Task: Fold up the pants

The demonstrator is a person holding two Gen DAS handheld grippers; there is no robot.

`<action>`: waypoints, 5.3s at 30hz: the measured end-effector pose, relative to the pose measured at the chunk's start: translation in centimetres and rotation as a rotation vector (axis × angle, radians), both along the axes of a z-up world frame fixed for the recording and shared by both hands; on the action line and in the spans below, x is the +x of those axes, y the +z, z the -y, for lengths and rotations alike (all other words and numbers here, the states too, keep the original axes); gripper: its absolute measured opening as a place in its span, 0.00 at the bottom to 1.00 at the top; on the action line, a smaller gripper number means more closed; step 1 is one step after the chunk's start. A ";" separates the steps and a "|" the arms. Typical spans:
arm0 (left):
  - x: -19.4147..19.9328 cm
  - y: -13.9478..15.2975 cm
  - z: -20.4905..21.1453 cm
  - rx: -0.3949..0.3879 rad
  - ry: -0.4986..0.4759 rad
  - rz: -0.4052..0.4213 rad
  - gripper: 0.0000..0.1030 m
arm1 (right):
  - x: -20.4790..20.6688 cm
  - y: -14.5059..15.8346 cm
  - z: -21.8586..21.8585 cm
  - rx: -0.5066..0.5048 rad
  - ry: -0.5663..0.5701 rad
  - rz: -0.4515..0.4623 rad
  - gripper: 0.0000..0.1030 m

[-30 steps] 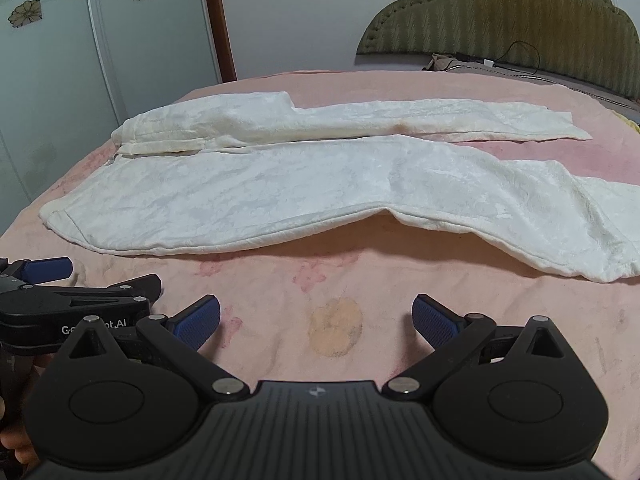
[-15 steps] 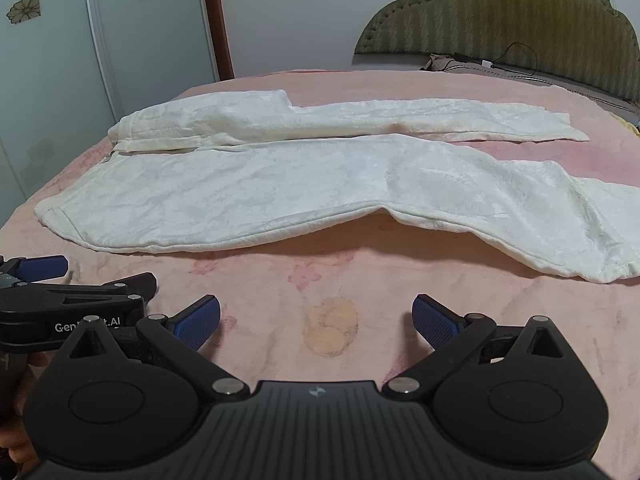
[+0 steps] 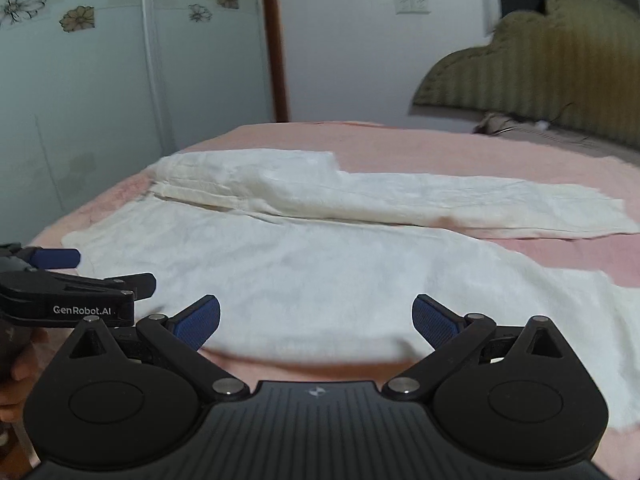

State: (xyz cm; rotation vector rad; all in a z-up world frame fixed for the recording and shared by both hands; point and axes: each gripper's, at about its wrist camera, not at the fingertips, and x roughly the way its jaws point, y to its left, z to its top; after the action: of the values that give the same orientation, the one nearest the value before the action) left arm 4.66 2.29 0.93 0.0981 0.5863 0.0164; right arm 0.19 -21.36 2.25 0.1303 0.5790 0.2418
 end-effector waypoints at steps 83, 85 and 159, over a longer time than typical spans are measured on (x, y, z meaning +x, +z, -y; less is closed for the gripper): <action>11.4 -1.1 -14.6 -0.831 0.139 -0.074 0.36 | 7.1 -8.0 -8.1 -1.031 0.307 0.415 0.43; 10.6 -0.9 -14.5 -0.781 0.166 -0.063 0.40 | 8.1 -7.8 -7.3 -1.017 0.315 0.370 0.17; 1.9 -3.2 11.5 0.016 -0.901 -0.088 0.49 | 11.4 -2.7 28.1 0.628 -0.455 -0.105 0.79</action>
State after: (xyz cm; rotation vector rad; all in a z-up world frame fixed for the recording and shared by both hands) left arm 6.54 -9.16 -2.23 0.3729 0.5884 -0.8610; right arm 11.58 -49.45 -0.47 0.8756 0.5457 -0.0353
